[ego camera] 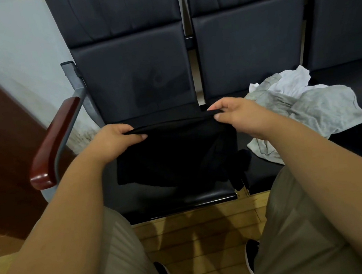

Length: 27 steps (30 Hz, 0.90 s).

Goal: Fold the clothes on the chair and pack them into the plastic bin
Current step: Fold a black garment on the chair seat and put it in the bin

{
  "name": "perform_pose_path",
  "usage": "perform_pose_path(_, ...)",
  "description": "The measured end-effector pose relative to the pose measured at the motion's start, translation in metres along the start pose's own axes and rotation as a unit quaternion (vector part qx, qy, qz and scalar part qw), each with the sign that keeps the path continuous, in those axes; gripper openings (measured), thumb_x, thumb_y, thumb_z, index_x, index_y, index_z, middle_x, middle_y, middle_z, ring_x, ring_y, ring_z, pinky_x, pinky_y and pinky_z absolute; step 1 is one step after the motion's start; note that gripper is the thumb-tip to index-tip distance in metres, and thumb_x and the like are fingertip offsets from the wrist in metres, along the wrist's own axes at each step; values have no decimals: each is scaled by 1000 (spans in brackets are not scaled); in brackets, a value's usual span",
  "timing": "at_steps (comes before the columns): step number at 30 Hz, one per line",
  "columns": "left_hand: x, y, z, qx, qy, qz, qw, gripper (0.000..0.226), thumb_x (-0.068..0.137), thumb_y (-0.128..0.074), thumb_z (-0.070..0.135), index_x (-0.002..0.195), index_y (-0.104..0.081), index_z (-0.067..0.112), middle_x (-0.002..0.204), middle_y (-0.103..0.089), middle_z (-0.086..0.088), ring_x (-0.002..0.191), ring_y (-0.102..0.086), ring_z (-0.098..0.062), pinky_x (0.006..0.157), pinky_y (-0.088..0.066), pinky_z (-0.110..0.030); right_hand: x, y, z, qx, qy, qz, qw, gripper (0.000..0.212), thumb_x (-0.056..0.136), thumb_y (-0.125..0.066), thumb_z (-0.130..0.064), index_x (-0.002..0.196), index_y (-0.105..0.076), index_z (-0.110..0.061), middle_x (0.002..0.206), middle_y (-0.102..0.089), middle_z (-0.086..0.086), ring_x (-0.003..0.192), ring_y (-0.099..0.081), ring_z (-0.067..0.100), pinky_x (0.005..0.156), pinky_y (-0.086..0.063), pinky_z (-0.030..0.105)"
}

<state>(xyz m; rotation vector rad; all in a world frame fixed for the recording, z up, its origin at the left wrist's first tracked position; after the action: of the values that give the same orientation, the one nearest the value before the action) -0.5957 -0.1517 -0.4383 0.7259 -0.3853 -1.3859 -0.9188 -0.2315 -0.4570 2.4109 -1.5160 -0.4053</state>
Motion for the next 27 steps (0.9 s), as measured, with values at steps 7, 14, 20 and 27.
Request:
perform_pose_path(7,-3,5,14,-74,-28,43,996,16,96,-73,32,98,-78,17,95,-78,-15,85,-75,-28,84,-60,-43,-9,-4,26,-359,-78,-28,929,16,90,-62,-11,86,-65,-26,90,-70,2,89,-71,25,70,-53,32)
perform_pose_path(14,-11,3,19,-82,-27,62,994,20,98,-73,37,95,-79,19,84,-78,-6,73,-73,-16,72,-57,-32,-15,11,26,-253,-107,38,961,25,94,-45,-6,79,-61,-18,81,-66,5,79,-66,25,65,-49,32)
perform_pose_path(20,-19,-1,21,-63,-17,61,996,16,93,-77,36,91,-78,20,80,-77,-6,68,-71,-15,67,-56,-31,-32,-6,20,-101,-134,24,985,6,87,-58,-12,86,-60,-17,85,-63,7,81,-63,29,71,-53,39)
perform_pose_path(27,-40,9,45,-59,-47,71,995,15,95,-75,33,87,-77,21,74,-74,1,66,-68,-9,68,-52,-30,-44,7,-14,-149,21,109,983,8,95,-71,-36,87,-73,-39,83,-73,-13,80,-70,8,76,-55,31)
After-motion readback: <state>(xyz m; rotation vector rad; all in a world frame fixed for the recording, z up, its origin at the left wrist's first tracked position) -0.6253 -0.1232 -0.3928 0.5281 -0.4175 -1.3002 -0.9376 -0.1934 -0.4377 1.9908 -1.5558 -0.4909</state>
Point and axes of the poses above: each hand's wrist, its own x-axis towards the middle knuckle, its own y-axis out of the back of the hand, z = x × y, the point moved 9 cm from there along x, towards the middle knuckle
